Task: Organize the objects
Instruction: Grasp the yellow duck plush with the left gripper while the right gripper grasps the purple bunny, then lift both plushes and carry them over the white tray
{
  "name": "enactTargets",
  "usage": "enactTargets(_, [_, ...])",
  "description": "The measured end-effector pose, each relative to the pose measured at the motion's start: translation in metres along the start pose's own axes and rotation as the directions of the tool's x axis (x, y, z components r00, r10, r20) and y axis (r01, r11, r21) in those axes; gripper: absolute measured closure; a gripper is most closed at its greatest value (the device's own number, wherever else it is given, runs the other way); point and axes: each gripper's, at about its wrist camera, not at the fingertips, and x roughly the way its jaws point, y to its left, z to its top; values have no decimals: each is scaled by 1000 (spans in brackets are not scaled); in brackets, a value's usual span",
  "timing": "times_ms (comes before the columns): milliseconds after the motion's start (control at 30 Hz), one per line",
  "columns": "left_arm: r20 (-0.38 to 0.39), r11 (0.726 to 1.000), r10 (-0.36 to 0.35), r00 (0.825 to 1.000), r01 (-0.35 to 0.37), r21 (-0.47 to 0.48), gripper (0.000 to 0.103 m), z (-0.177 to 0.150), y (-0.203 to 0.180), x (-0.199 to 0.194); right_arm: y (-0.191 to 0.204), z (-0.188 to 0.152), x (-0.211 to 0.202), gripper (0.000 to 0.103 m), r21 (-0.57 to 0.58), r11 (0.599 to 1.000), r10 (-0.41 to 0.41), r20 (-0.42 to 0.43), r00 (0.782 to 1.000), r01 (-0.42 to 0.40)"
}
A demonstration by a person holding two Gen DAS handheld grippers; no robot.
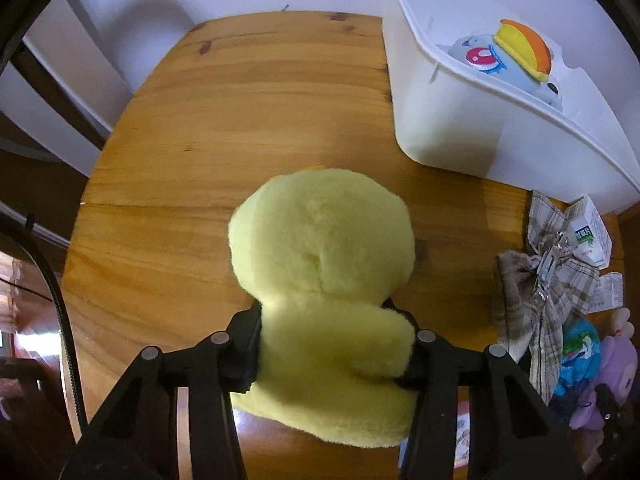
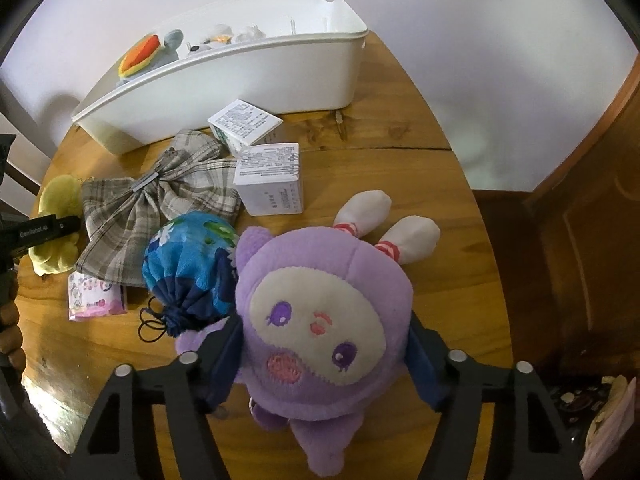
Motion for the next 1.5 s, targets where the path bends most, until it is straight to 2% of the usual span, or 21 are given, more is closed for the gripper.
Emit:
enactTargets(167, [52,1000,7,999,-7,2,52,-15,7,-40,1,-7,-15,36,-4,999,33,14,999,-33])
enactTargets(367, [136,999,23,990,-28,37,52,-36,13,-96,1,-11,-53,36,-7,998,66,106,992,-66])
enactTargets(467, [178,998,3,984,-13,54,52,-42,12,-128,1,-15,-74,36,-19,997,79,156,985,-77])
enactTargets(500, [187,998,-3,982,-7,58,52,-31,8,-129,1,-16,-81,36,-24,996,86,169,982,-83])
enactTargets(700, [256,995,-46,966,22,98,52,-40,4,-186,-3,-21,-124,36,-41,994,113,249,962,-106])
enactTargets(867, [304,989,-83,949,40,145,52,-24,-1,-227,-8,-8,-170,36,-62,992,122,352,928,-107])
enactTargets(1133, [389,971,-111,915,16,240,52,19,-27,-288,-7,22,-245,35,-124,988,144,538,831,-91])
enactTargets(1233, [437,965,-113,892,-7,262,52,35,-41,-306,-7,33,-263,35,-132,987,148,587,796,-87])
enactTargets(1333, [455,959,-124,882,-10,282,52,48,-55,-316,-10,42,-272,35,-139,986,161,607,778,-96])
enactTargets(1500, [455,948,-154,877,1,319,52,63,-76,-326,-16,52,-277,35,-141,984,176,616,768,-112])
